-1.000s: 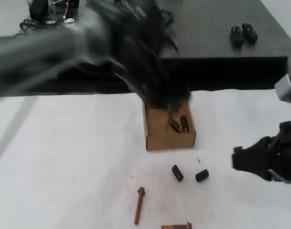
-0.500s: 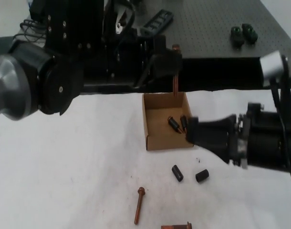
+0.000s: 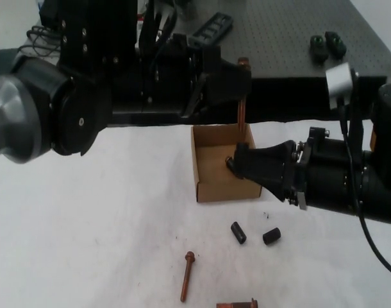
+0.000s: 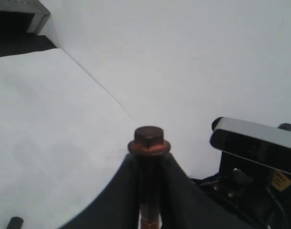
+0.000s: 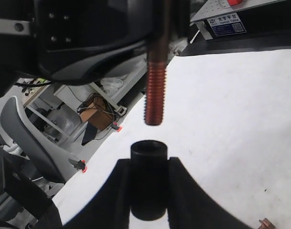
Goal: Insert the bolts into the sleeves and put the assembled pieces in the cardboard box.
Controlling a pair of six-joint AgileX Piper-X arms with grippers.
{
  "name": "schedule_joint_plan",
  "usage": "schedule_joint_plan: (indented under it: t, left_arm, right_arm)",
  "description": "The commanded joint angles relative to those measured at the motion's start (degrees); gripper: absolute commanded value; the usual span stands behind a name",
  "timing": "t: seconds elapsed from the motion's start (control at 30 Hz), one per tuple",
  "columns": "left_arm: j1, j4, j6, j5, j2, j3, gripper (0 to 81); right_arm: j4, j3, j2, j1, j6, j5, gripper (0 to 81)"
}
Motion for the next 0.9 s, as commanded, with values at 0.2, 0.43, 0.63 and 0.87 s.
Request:
schedule_joint_plan:
  t: [0.2,0.43,0.63,0.87]
  left_arm:
    - [0.12,-1.52,-0.84,2.68,-0.91,-0.23,0.7]
    - [0.12,-1.52,-0.84,2.68,-0.91,-0.23,0.7]
    - [0.12,-1.52,-1.35,5.81,-0.91,-0.23,2.1]
    - [0.12,-1.52,-1.27,6.05,-0.91,-0.23,52.2]
  right_arm:
    - [-6.23,-0.81,1.82,0.16,0.29,2.50,2.4]
    - [-7.97,-0.81,1.82,0.16,0.42,3.38,2.4]
    - [-11.31,-0.81,1.96,0.16,0.16,6.55,2.4]
    - [-14.42,-0.81,1.96,-0.20,-1.20,8.64,2.4]
